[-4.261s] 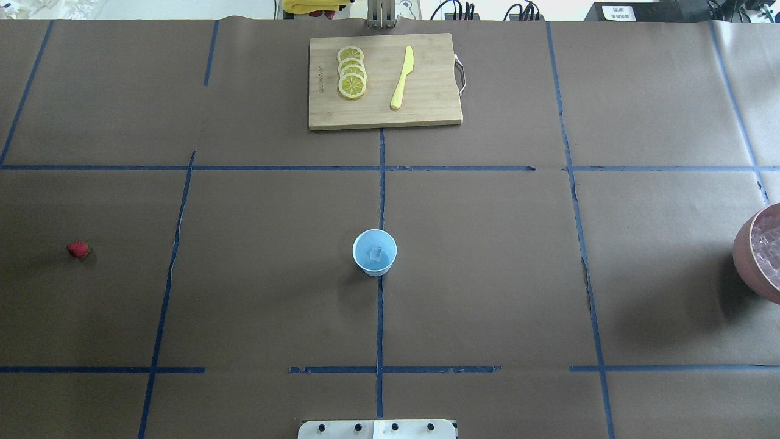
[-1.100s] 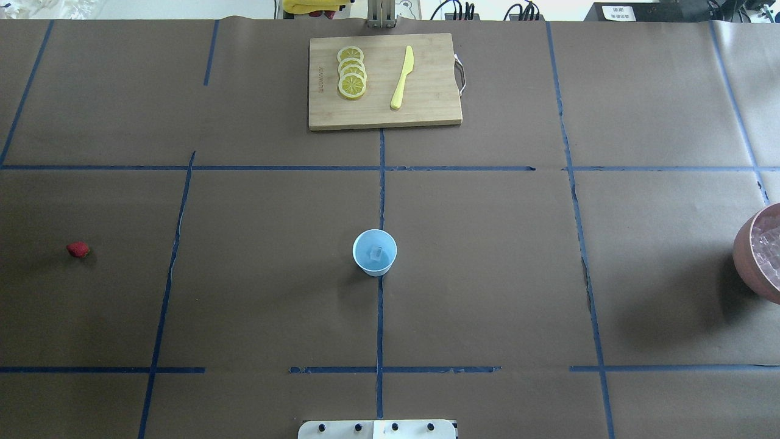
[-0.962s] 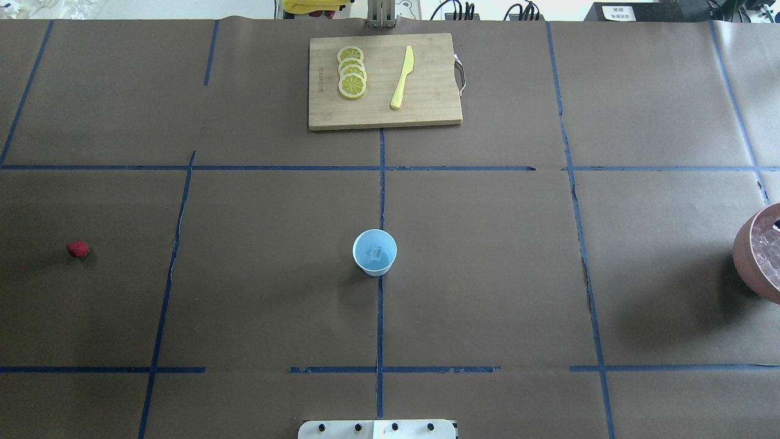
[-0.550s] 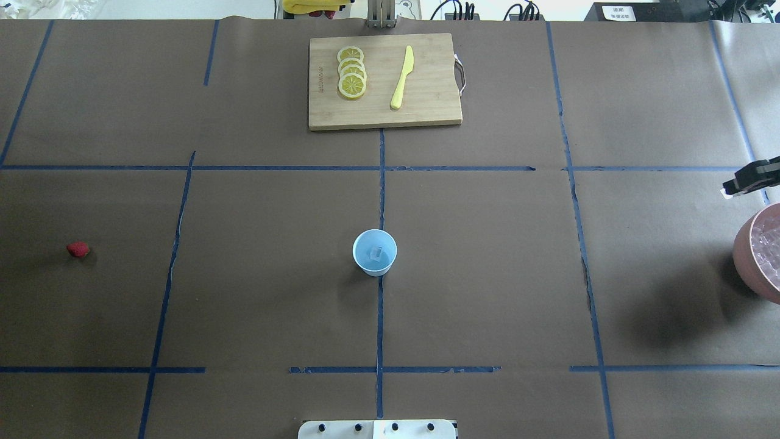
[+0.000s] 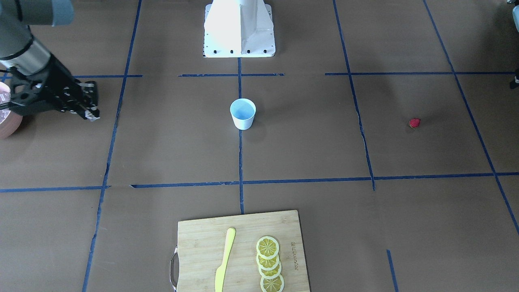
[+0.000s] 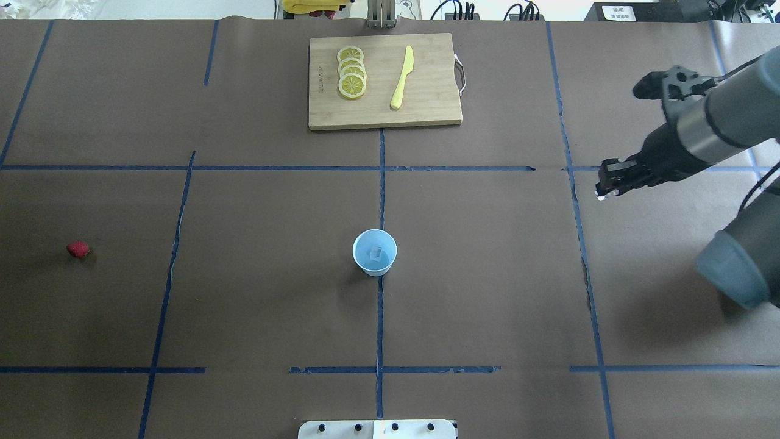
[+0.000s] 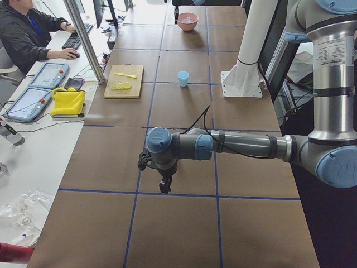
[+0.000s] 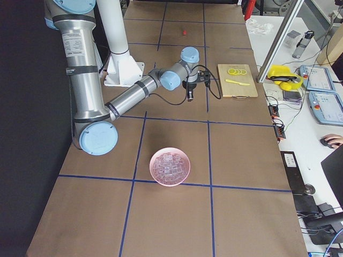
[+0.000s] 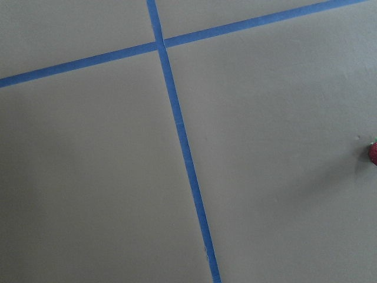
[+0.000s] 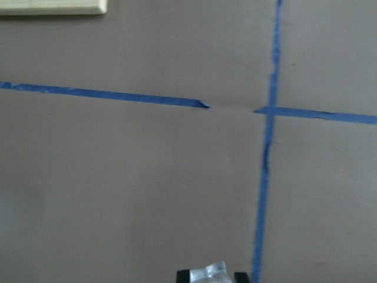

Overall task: Put ice and strawberries in cup
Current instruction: 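Carry the ice cube with the right gripper over the cup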

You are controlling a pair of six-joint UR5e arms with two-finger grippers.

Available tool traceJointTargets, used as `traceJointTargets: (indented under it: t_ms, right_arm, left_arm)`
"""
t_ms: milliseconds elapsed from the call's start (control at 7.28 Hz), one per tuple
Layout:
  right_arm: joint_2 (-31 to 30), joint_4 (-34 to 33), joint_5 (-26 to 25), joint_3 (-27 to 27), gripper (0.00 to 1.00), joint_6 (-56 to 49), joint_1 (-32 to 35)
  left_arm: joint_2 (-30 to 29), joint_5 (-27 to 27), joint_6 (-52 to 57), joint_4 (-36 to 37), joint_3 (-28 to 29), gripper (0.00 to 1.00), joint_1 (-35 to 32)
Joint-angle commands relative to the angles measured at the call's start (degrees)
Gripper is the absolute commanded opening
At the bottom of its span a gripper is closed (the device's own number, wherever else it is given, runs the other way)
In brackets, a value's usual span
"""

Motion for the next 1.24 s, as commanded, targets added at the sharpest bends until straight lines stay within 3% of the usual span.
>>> traceJointTargets:
  t_ms: [0, 412, 687, 825, 1100]
  right_arm:
    - [17.4, -15.2, -11.2, -1.3, 0.04, 12.5, -13.5]
    - [30.4, -16.6, -19.9, -10.0, 0.04, 24.7, -23.2]
    - [36.2, -16.4, -23.0, -17.1, 0.03, 28.2, -26.0]
    - [38.5, -16.1, -23.7, -21.1, 0.03, 28.4, -26.1]
    - [38.2, -16.1, -24.8, -21.7, 0.03, 28.4, -26.6]
  left_arm:
    - [-0.1, 0.0, 0.0, 0.0, 0.0, 1.00, 0.0]
    - [-0.1, 0.0, 0.0, 0.0, 0.2, 1.00, 0.0]
    - [-0.1, 0.0, 0.0, 0.0, 0.3, 1.00, 0.0]
    - [-0.1, 0.0, 0.0, 0.0, 0.3, 1.00, 0.0]
    - [-0.1, 0.0, 0.0, 0.0, 0.3, 1.00, 0.4]
